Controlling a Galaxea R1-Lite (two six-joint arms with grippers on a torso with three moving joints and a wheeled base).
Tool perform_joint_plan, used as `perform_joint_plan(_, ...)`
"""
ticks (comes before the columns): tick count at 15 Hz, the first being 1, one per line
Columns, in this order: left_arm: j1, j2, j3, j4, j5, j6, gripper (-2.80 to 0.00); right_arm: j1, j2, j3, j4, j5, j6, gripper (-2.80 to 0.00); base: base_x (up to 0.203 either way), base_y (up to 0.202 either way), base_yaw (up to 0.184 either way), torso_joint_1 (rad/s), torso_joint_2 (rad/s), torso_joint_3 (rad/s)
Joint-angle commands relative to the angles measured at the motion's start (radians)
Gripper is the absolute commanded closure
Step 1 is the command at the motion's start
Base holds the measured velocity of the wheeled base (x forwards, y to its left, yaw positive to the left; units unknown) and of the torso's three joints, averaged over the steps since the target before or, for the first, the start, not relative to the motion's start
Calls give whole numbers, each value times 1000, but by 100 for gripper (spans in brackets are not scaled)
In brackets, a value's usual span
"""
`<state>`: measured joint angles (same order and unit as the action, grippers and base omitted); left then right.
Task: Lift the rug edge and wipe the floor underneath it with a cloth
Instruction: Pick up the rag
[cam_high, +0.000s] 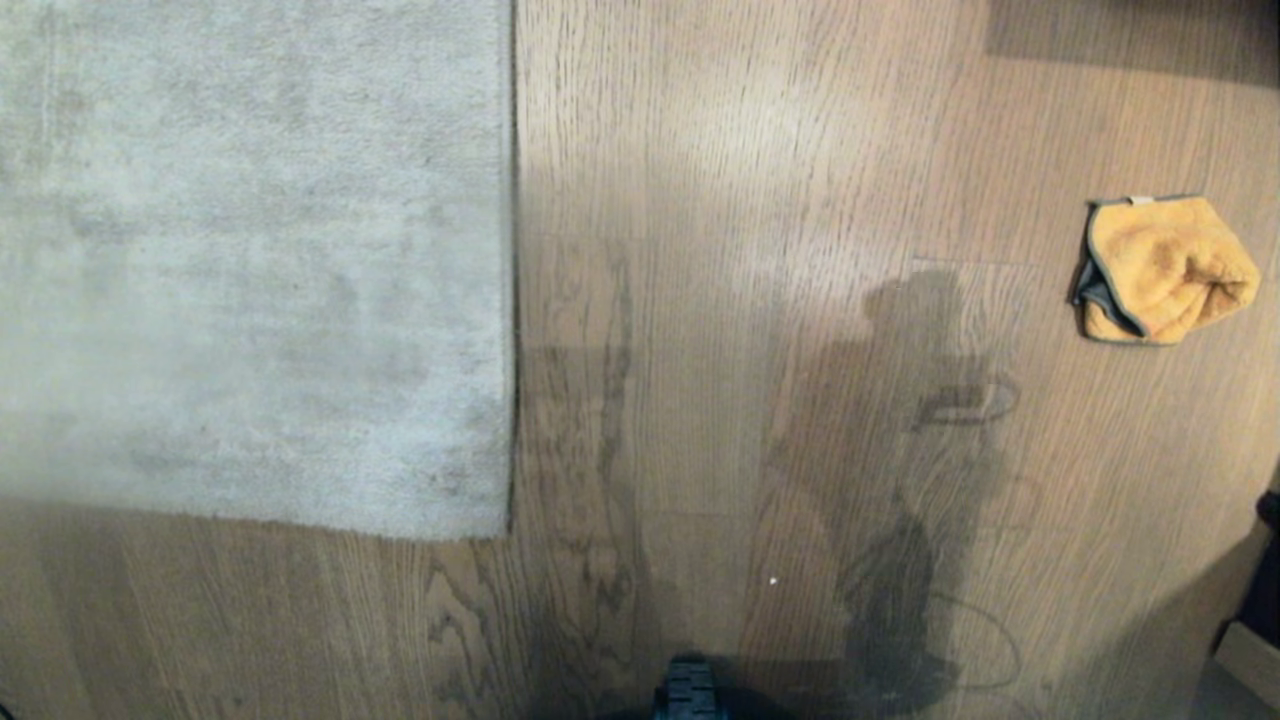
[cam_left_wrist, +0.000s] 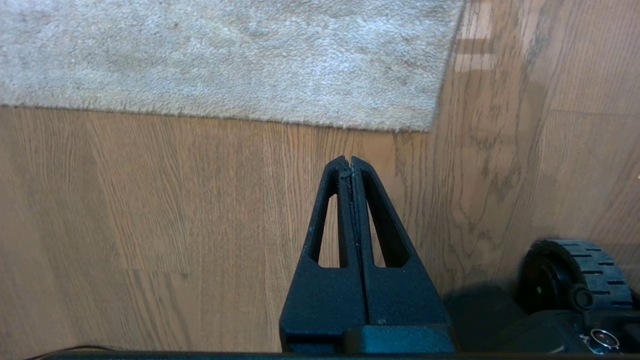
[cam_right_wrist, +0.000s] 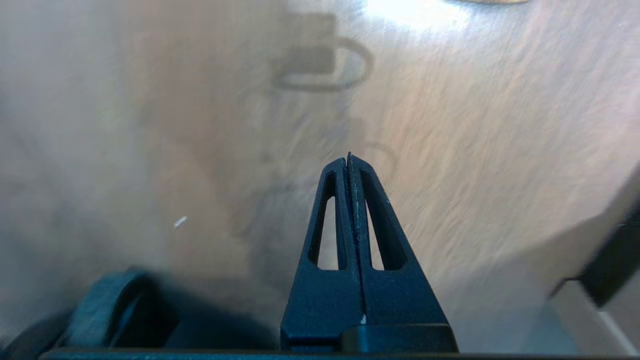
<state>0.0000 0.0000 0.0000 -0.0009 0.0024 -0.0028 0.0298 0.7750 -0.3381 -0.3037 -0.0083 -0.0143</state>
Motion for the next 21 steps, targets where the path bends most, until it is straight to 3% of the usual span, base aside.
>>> perform_joint_plan(1, 0, 0, 0, 0, 1, 0, 0, -46, 198, -41, -51, -6, -1, 0, 0, 0, 0, 0, 0, 0)
perform_joint_plan(4, 0, 0, 0, -1, 1, 0, 0, -180, 364, -151, -123, 3, -4, 0, 0, 0, 0, 0, 0, 0)
perform_joint_plan(5, 0, 0, 0, 1, 1, 0, 0, -200, 394, -180, -133, 22, -7, -280, 0, 0, 0, 0, 0, 0)
perform_joint_plan(8, 0, 0, 0, -1, 1, 0, 0, -229, 492, -263, -150, 60, -29, -280, 0, 0, 0, 0, 0, 0)
perform_joint_plan(15, 0, 0, 0, -1, 1, 0, 0, -286, 683, -503, -152, 70, -73, -280, 0, 0, 0, 0, 0, 0)
perform_joint_plan(17, 0, 0, 0, -1, 1, 0, 0, -334, 723, -560, -152, 110, -123, -280, 0, 0, 0, 0, 0, 0)
perform_joint_plan(21, 0, 0, 0, -1, 1, 0, 0, -406, 762, -603, -152, 268, -171, -280, 0, 0, 0, 0, 0, 0)
